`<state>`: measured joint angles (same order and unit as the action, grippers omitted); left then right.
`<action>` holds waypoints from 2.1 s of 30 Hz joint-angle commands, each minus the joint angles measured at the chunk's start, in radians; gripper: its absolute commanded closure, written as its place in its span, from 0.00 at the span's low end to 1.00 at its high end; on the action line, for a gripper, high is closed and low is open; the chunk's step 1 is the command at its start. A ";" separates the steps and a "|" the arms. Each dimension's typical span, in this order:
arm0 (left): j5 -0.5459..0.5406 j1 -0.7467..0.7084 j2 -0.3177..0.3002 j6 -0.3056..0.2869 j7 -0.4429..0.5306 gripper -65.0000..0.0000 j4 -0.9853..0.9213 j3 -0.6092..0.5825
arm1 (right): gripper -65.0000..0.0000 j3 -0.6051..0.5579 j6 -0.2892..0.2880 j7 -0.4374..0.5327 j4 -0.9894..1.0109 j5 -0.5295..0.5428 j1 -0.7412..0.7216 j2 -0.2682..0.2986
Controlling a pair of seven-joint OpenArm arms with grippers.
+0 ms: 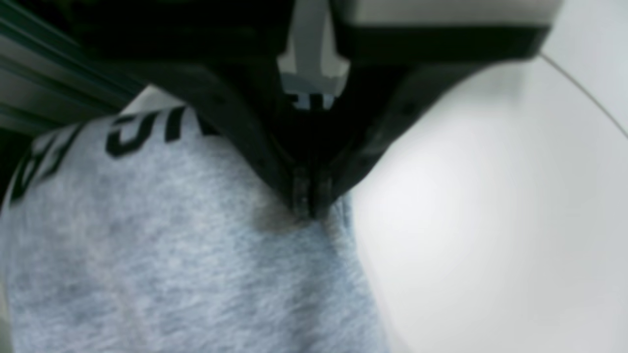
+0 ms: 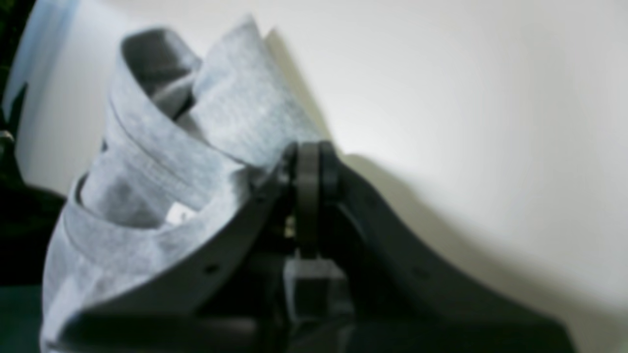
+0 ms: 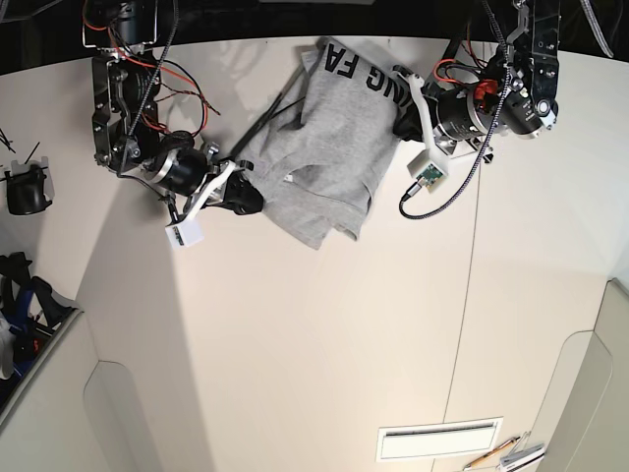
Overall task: Fold the T-shirt properly
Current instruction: 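Grasp the folded bundle with both grippers and rotate it on the table, then release the shirt and lift both grippers away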
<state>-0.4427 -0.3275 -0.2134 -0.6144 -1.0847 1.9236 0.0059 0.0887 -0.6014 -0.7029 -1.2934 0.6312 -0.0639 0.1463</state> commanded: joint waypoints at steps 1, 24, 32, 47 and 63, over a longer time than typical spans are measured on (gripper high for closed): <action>-0.023 -0.001 -0.003 -0.006 0.006 1.00 0.024 0.002 | 1.00 0.000 0.003 0.001 0.005 -0.002 -0.020 -0.006; -0.100 -0.044 -0.003 0.045 -0.001 1.00 0.060 0.002 | 1.00 -0.006 0.003 0.078 0.117 -0.051 -0.111 -0.098; -0.100 -0.044 -0.003 0.050 -0.003 1.00 0.060 0.002 | 1.00 -0.006 0.002 0.132 0.182 -0.108 -0.132 -0.120; -0.097 -0.035 -0.003 0.049 0.015 1.00 0.075 0.006 | 1.00 -0.114 0.003 0.130 0.232 -0.117 -0.205 -0.131; -0.100 -0.069 -0.015 0.019 0.010 1.00 0.191 0.263 | 1.00 -0.112 0.003 -0.064 -0.034 -0.035 -0.203 0.060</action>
<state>-0.5316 -0.3946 -0.2203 -0.5880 -1.0878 2.0968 0.2646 -0.0273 -0.5945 -0.7853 -1.3098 0.5846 -0.2466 0.1963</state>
